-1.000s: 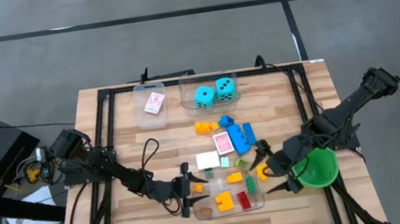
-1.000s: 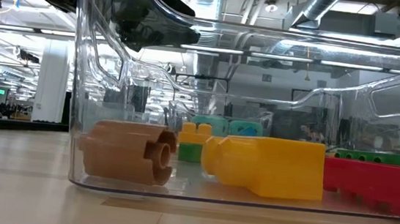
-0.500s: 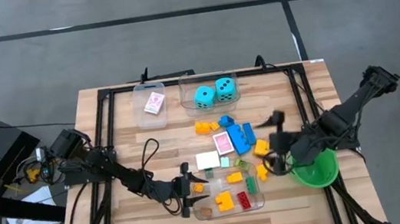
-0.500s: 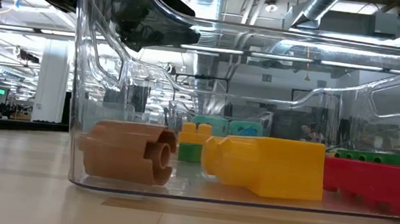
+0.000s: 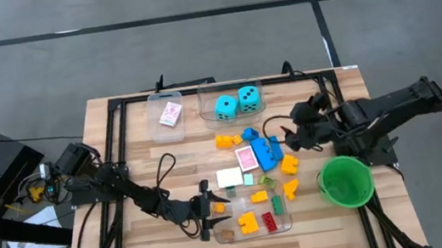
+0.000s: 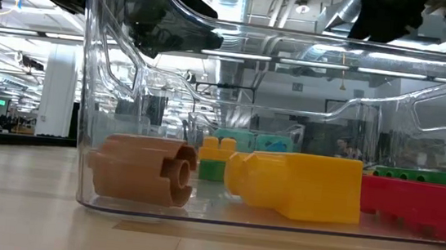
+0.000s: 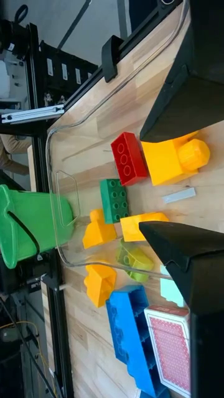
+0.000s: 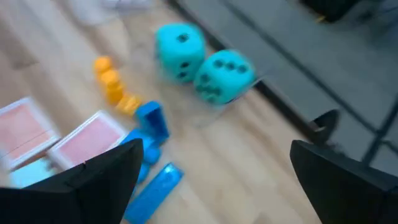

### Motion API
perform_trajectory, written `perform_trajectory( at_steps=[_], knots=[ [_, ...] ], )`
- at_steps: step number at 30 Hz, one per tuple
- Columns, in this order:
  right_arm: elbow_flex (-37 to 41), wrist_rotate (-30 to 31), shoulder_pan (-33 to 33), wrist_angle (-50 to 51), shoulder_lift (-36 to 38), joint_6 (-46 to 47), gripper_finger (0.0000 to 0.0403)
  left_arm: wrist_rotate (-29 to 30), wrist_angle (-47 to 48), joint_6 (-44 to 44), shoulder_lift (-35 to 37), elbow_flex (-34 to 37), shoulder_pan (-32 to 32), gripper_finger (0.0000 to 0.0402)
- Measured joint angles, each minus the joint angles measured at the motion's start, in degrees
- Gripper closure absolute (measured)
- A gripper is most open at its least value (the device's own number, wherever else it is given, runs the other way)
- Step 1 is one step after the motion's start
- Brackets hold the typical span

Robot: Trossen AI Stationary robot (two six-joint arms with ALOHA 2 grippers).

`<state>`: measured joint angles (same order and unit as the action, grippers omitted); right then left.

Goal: Pick & Place Toys
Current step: Put the yellow game piece into the bottom transparent bin

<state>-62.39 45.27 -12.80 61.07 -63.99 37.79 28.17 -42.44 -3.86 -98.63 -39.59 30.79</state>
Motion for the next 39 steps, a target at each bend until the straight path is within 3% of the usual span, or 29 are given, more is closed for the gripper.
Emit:
perform_trajectory(
  at_steps=[11, 17, 30, 39],
  knots=[
    [2.24, -27.08, 11.82, 1.69, -10.4, -4.17, 0.0005, 0.01, 0.16, -1.4, 0.0, 0.0, 0.0, 0.0189],
    [6.0, -36.77, 12.22, -2.5, -15.47, -8.16, 0.0005, -0.01, 0.42, -1.46, 0.02, 0.04, 0.11, 0.0189],
    [18.73, -41.37, 9.88, -15.84, -13.14, -7.32, 0.0005, -1.08, 0.59, -1.53, 0.02, 0.04, 0.15, 0.0189],
    [22.93, -43.61, 8.48, -21.03, -12.46, -8.25, 0.0006, -1.08, 0.48, -1.55, 0.02, 0.04, 0.15, 0.0189]
  ],
)
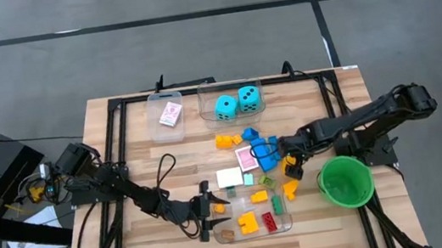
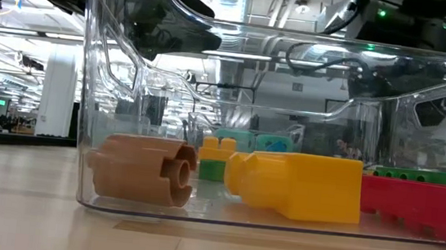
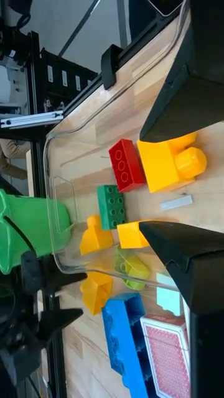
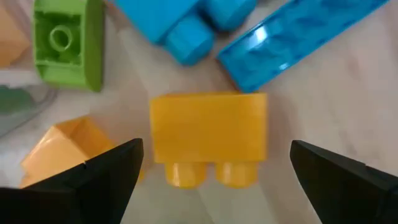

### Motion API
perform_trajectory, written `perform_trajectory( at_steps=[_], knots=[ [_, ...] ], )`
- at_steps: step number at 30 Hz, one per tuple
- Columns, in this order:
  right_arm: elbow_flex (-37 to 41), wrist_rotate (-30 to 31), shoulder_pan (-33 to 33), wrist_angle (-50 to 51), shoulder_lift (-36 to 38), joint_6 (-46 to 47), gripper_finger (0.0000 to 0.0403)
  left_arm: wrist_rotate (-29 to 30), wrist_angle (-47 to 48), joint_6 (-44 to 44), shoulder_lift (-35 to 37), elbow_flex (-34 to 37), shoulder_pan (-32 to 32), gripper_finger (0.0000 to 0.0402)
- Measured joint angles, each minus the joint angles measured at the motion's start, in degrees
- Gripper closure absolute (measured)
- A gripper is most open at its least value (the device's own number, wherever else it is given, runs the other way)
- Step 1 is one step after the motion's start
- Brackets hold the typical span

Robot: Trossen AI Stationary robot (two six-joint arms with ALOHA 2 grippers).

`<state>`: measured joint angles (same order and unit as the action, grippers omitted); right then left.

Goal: Pick & Place Toys
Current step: Put the yellow game piece into the bottom transparent bin

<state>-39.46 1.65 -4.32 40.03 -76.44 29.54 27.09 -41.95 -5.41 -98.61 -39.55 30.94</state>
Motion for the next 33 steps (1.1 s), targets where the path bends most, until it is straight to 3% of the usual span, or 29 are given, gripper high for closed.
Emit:
perform_trajectory(
  at_steps=[17, 33],
  knots=[
    [4.64, 0.35, 0.33, -7.03, -0.21, -2.14, 0.0006, 0.0, -0.02, 0.02, 0.0, 0.0, -0.13, 0.0189],
    [5.19, 2.09, -1.68, -10.36, -5.23, -4.48, 0.0006, 0.0, 0.63, 0.02, 0.0, -0.02, -0.13, 0.0189]
  ],
)
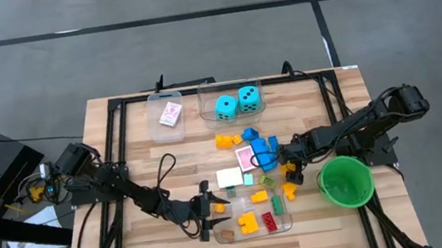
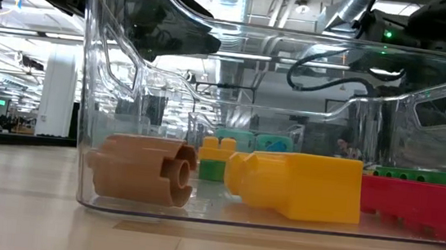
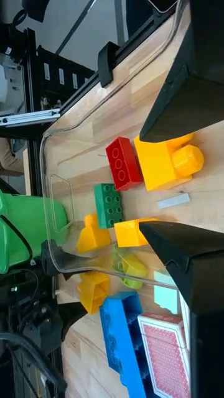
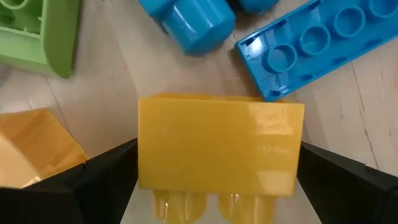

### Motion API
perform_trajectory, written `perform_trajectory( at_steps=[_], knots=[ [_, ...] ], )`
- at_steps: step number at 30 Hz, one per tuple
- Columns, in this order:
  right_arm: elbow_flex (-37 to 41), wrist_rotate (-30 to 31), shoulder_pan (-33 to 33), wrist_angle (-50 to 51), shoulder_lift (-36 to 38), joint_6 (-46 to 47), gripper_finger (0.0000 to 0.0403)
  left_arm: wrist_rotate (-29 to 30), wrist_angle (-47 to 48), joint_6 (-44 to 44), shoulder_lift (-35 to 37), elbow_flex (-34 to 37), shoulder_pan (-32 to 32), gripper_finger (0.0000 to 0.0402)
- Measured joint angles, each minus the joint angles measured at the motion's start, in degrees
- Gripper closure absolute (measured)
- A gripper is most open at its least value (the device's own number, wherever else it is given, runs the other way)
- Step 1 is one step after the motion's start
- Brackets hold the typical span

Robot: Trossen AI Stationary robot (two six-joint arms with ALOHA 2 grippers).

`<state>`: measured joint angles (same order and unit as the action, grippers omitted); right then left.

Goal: Pick & Place Toys
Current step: Put the yellow game piece into the bottom transparent bin

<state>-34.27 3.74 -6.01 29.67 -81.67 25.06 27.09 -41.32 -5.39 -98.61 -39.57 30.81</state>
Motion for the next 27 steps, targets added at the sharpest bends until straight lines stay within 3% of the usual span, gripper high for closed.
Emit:
perform_trajectory(
  at_steps=[5, 12, 15, 20, 27],
  knots=[
    [0.12, -0.26, 0.12, 0.06, 0.52, 1.19, 0.0025, 0.0, 0.0, 0.0, 0.0, 0.0, 0.0, 0.0189],
    [0.23, 0.12, 0.2, -0.74, 2.41, 1.81, 0.0115, 0.0, -0.02, 0.0, 0.0, 0.0, 0.0, 0.0189],
    [0.23, 0.38, 0.53, -0.5, 4.74, 1.94, 0.0118, 0.0, -0.02, 0.0, 0.0, 0.0, 0.0, 0.0189],
    [0.21, 0.54, 0.47, 1.68, 12.91, 2.77, 0.0118, 0.0, -0.03, 0.12, 0.0, 0.0, 0.0, 0.0189],
    [0.2, 0.82, -0.94, 2.42, 30.2, 4.94, 0.0118, 0.92, 0.1, 2.3, 0.92, -0.02, 0.0, 0.0189]
  ],
)
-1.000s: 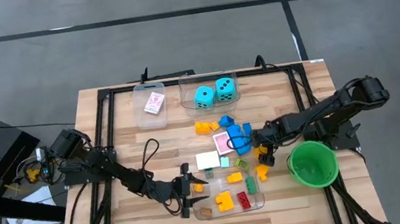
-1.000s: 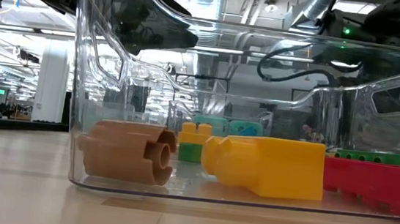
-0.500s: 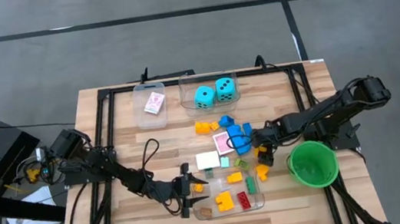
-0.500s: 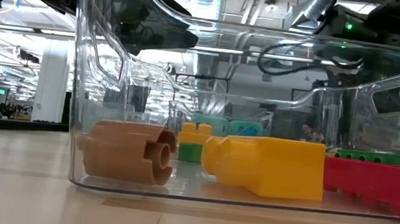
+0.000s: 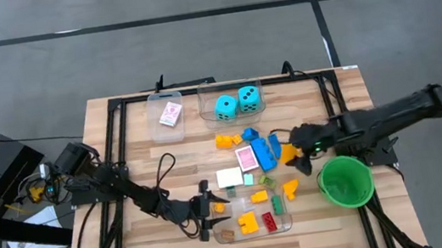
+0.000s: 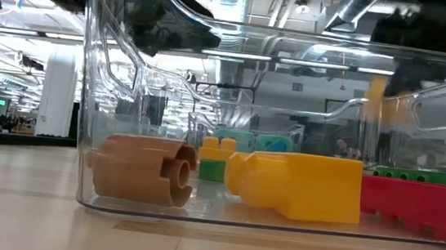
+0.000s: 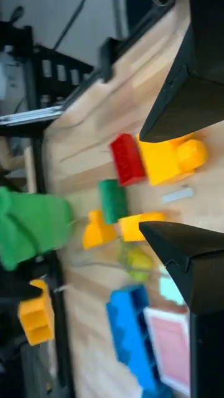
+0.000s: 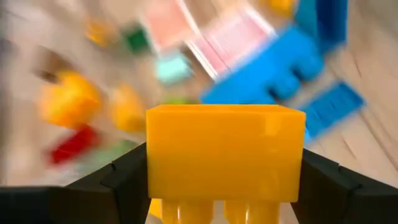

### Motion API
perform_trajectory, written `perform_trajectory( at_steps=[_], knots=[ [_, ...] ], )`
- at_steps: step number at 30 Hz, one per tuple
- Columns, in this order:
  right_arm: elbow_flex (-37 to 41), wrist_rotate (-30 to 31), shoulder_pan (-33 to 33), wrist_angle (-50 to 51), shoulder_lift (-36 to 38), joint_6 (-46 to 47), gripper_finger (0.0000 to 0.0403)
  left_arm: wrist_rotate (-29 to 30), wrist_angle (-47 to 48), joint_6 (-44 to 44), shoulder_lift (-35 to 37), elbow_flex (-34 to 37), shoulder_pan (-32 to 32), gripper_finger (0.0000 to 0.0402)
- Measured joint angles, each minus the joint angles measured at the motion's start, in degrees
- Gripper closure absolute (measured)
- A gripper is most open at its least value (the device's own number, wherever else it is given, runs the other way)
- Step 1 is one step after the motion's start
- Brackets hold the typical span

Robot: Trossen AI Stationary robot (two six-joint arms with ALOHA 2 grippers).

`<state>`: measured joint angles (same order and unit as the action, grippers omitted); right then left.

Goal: Pick & Place Toys
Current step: Put the yellow game piece into the bottom transparent bin

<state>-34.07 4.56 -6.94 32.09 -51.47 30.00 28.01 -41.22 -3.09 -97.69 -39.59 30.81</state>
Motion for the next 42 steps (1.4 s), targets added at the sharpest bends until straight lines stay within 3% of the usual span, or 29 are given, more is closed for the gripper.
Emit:
perform_trajectory(
  at_steps=[6, 11, 18, 23, 33, 42],
  knots=[
    [-0.06, 0.45, -5.75, -7.63, 11.2, -3.7, 0.0115, 2.98, 1.18, 2.97, 6.31, -0.04, 0.0, 0.0189],
    [-0.08, 1.5, -13.73, -17.78, 12.55, -12.22, 0.0113, 2.46, 8.63, 1.15, 12.39, -0.04, 0.13, 0.0189],
    [-0.08, 4.39, -19.55, -29.95, 3.3, -16.89, 0.0112, 2.4, 14.96, -3.48, 13.85, 0.0, 1.35, 0.0189],
    [-0.1, 1.03, -22.28, -39.71, -7.42, -19.86, 0.0111, 2.34, 16.56, -5.58, 13.37, 0.07, 2.36, 0.0189],
    [-6.04, -2.17, -21.16, -39.43, -20.41, -21.44, 0.011, 2.51, 12.48, -8.84, 13.4, 4.27, 3.67, 0.0189],
    [-7.88, -4.79, -18.64, -38.06, -24.87, -20.98, 0.011, 2.58, 5.25, -8.94, 13.37, 8.19, 3.67, 0.0189]
  ],
)
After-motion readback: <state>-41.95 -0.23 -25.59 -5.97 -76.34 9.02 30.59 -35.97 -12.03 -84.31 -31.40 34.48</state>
